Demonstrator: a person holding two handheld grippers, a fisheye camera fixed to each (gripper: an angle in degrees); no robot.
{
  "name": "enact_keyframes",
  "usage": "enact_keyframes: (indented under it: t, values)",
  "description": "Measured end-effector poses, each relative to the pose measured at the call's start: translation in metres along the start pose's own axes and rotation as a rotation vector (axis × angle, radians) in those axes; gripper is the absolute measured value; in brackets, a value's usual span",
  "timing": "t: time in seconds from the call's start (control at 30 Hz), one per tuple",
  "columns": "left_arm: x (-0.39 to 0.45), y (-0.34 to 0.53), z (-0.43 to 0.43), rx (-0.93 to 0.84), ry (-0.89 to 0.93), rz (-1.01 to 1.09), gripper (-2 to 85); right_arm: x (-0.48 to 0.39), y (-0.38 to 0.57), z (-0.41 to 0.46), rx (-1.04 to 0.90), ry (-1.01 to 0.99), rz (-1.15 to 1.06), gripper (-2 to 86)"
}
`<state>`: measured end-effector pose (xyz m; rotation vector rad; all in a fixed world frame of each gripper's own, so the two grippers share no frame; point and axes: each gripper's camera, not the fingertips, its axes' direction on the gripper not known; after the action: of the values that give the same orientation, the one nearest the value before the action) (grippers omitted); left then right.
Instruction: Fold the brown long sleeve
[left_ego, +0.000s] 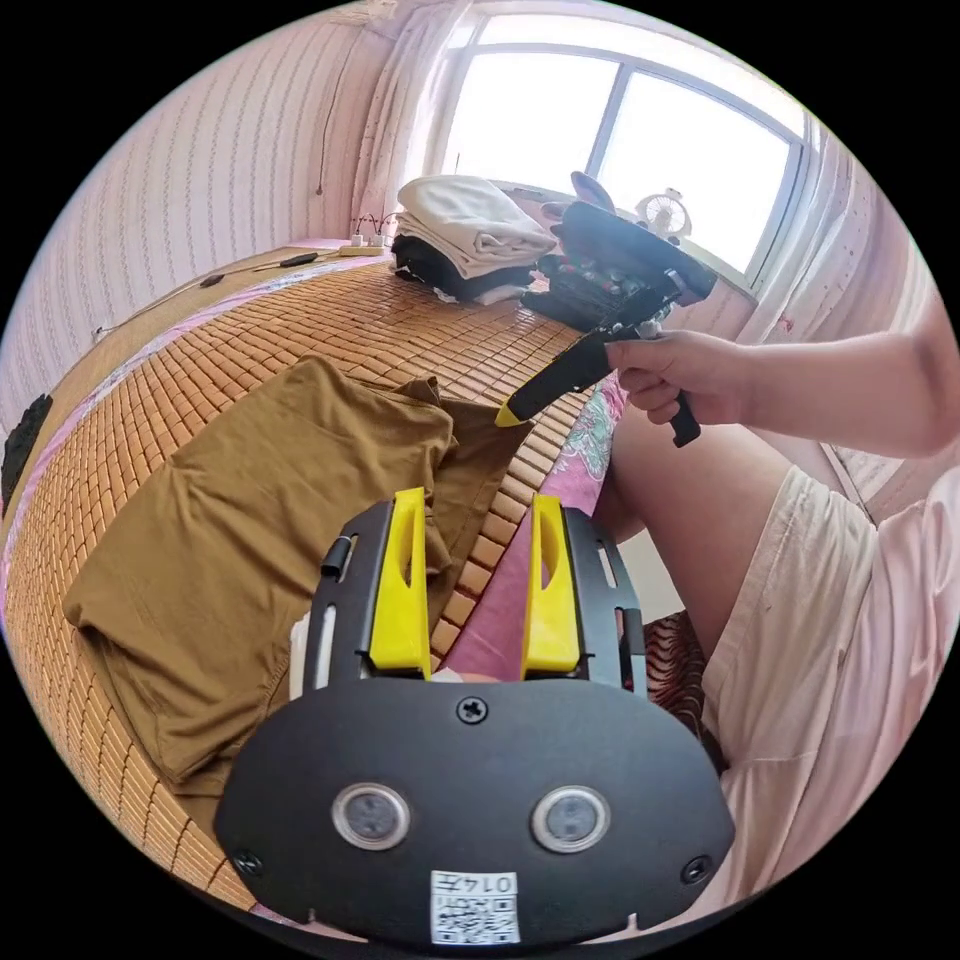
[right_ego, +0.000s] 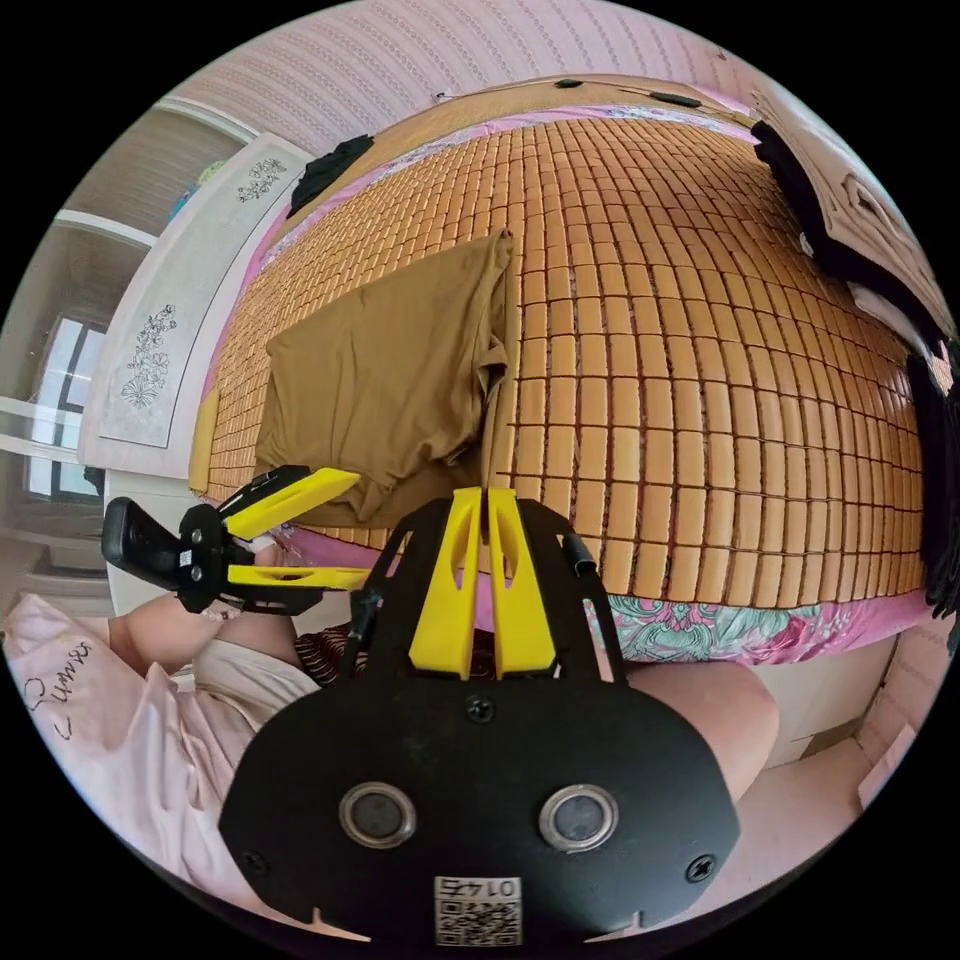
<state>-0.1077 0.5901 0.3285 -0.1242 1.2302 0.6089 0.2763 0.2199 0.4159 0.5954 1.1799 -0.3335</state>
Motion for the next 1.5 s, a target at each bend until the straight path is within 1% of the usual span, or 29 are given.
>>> enact_keyframes:
  t: [0.07, 0.23, 0.3, 0.4, 0.43, 0.5, 0.57, 0.6, 0.67, 0.7, 0.77, 0.8, 0.87, 0.93, 0.97, 1.03, 1.2, 1.33, 1.5]
  values:
    - [0.022, -0.02, 0.006, -0.041, -0.052, 0.047, 16.2, 0.017, 0.022, -0.006, 0.032, -0.082, -0.006, 0.6]
    - [0.061, -0.039, 0.01, -0.105, -0.124, 0.094, 18.4, 0.047, 0.076, 0.003, 0.034, -0.211, -0.008, 0.4]
    - [0.075, -0.039, 0.012, -0.138, -0.133, 0.102, 19.0, 0.06, 0.098, 0.01, 0.041, -0.266, 0.018, 0.3]
    - [0.101, -0.034, 0.016, -0.182, -0.131, 0.147, 18.8, 0.087, 0.129, 0.024, 0.053, -0.406, 0.077, 0.4]
    - [0.11, -0.033, 0.018, -0.208, -0.144, 0.156, 18.1, 0.096, 0.139, 0.029, 0.049, -0.449, 0.083, 0.4]
    - [0.119, -0.033, 0.021, -0.236, -0.177, 0.151, 15.8, 0.105, 0.151, 0.036, 0.036, -0.462, 0.068, 0.5]
    - [0.124, -0.035, 0.021, -0.29, -0.203, 0.115, 9.4, 0.113, 0.163, 0.04, 0.029, -0.463, 0.03, 0.9]
    - [0.124, -0.035, 0.021, -0.307, -0.2, 0.104, 7.5, 0.115, 0.166, 0.04, 0.032, -0.467, 0.019, 1.0]
    - [0.121, -0.039, 0.018, -0.345, -0.179, 0.079, 2.8, 0.131, 0.174, 0.037, 0.093, -0.447, 0.017, 2.0]
    - [0.12, -0.04, 0.016, -0.343, -0.172, 0.074, 2.3, 0.137, 0.176, 0.037, 0.111, -0.435, 0.028, 2.3]
    - [0.115, -0.042, 0.003, -0.316, -0.153, 0.051, 0.9, 0.176, 0.18, 0.047, 0.161, -0.389, 0.215, 4.2]
    - [0.114, -0.042, -0.001, -0.301, -0.153, 0.046, 0.8, 0.184, 0.18, 0.052, 0.173, -0.403, 0.25, 5.5]
    - [0.11, -0.043, -0.018, -0.262, -0.143, 0.025, 0.2, 0.209, 0.173, 0.08, 0.145, -0.483, 0.353, 11.2]
    - [0.108, -0.043, -0.03, -0.245, -0.136, 0.008, 0.0, 0.22, 0.164, 0.1, 0.135, -0.557, 0.404, 15.2]
    - [0.107, -0.043, -0.037, -0.235, -0.136, 0.005, 0.0, 0.227, 0.16, 0.112, 0.154, -0.631, 0.436, 16.6]
    - [0.105, -0.041, -0.047, -0.223, -0.129, 0.005, -0.1, 0.235, 0.155, 0.124, 0.202, -0.717, 0.474, 16.7]
    - [0.104, -0.029, -0.063, -0.213, -0.103, 0.025, -0.1, 0.244, 0.138, 0.137, 0.263, -0.745, 0.497, 12.9]
    - [0.106, -0.024, -0.073, -0.213, -0.104, 0.057, -0.2, 0.257, 0.125, 0.132, 0.244, -0.692, 0.493, 2.8]
    - [0.107, -0.037, -0.084, -0.158, -0.085, 0.087, -0.2, 0.271, 0.127, 0.088, 0.311, -0.707, 0.389, 0.9]
